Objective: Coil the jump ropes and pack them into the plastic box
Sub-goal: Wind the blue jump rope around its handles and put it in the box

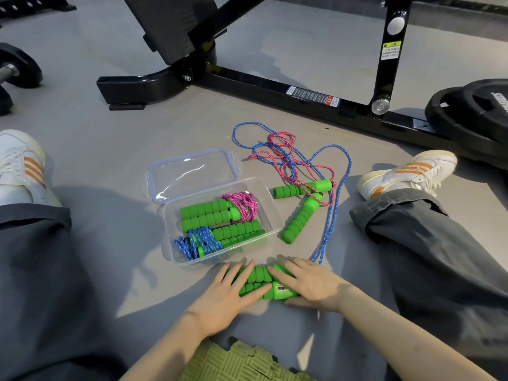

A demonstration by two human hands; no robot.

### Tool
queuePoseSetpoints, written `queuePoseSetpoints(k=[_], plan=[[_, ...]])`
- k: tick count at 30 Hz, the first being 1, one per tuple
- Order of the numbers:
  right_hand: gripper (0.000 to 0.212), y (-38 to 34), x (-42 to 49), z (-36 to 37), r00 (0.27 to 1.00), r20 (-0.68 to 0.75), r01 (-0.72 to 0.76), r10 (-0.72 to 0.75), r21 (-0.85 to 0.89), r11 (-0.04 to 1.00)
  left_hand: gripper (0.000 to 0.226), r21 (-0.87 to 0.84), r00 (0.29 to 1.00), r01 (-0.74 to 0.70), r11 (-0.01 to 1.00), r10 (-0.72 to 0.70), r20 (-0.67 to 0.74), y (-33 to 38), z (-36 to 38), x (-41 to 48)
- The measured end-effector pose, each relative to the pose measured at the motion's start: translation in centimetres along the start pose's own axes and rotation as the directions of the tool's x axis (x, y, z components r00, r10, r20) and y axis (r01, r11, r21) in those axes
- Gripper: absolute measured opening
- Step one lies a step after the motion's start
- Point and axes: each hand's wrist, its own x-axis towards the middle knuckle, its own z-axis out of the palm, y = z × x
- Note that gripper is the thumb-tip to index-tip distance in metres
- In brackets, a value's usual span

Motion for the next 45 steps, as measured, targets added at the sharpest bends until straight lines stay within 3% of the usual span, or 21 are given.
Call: queuePoseSetpoints(k=[8,16,26,30,35,45], plan=[[0.074,-0.3,0.9,-0.7,0.959,0.267,-0.162,0.099,0.224,0.961,0.142,0.013,0.999,-0.050,0.999,0.050,-0.003,-0.3,0.0,0.0],[0.083,-0.6,0.6,-1.2,0.983,0.141,-0.149,0.121,0.204,0.968,0.148,0.048,1.000,-0.015,0.999,0.016,-0.016,0.1,-1.4,0.0],[0.084,-0.2,1.8,-6.1,0.988,-0.022,-0.151,0.153,0.062,0.987,0.118,0.198,0.993,0.055,0.979,-0.033,-0.115,-0.7,-5.4,-0.9],[0.085,0.3,3.3,-9.4,0.986,-0.073,-0.149,0.149,0.005,0.989,0.144,0.221,0.974,0.111,0.969,-0.062,-0.216,-1.5,-7.8,-1.9],[0.090,1.0,5.9,-13.3,0.978,-0.166,-0.143,0.128,-0.087,0.986,0.146,0.281,0.936,0.161,0.946,-0.056,-0.347,-3.7,-10.7,-2.5],[0.087,0.2,10.9,-17.5,0.948,-0.299,-0.163,0.109,-0.160,0.974,0.116,0.415,0.895,0.279,0.866,-0.078,-0.439,-7.3,-14.9,-5.4]])
